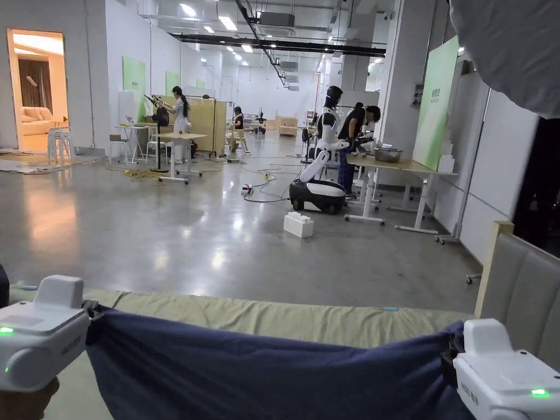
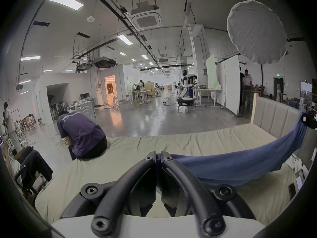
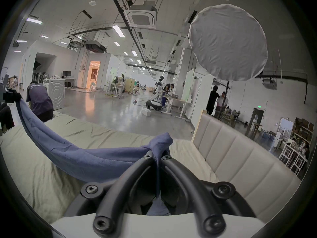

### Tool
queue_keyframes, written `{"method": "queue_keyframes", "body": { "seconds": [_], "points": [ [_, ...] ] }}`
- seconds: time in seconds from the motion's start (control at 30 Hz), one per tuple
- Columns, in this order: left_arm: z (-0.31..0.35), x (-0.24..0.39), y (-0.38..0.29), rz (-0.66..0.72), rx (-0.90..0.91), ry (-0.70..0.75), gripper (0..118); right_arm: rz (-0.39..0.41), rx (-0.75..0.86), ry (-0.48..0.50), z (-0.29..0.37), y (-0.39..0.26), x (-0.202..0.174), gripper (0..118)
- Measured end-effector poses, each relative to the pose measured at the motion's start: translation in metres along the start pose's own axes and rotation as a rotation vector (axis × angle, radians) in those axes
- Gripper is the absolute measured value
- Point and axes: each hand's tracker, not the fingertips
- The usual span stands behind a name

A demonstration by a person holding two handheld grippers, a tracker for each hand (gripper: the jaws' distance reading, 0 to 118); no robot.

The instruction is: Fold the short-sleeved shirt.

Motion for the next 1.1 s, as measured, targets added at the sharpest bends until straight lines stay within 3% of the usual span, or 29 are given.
{"method": "queue_keyframes", "body": {
  "seconds": [0.27,0.57,0.7,0.83,0.93,1.1],
  "points": [
    [0.076,-0.004,-0.117,0.020,-0.121,-0.016,4,-0.006,-0.148,0.071,0.078,-0.092,-0.015,3],
    [0.126,-0.013,-0.231,0.026,-0.355,-0.026,4,0.111,-0.343,0.149,0.136,-0.185,-0.044,3],
    [0.126,-0.019,-0.263,0.013,-0.436,-0.047,4,0.118,-0.457,0.154,0.143,-0.221,-0.051,3],
    [0.121,-0.022,-0.281,-0.005,-0.506,-0.057,4,0.220,-0.536,0.129,0.145,-0.251,-0.058,3],
    [0.126,-0.011,-0.284,-0.053,-0.552,-0.067,4,0.176,-0.582,0.145,0.144,-0.264,-0.058,3],
    [0.124,-0.004,-0.296,-0.089,-0.613,-0.076,4,0.192,-0.619,0.144,0.142,-0.277,-0.058,3]
  ]
}}
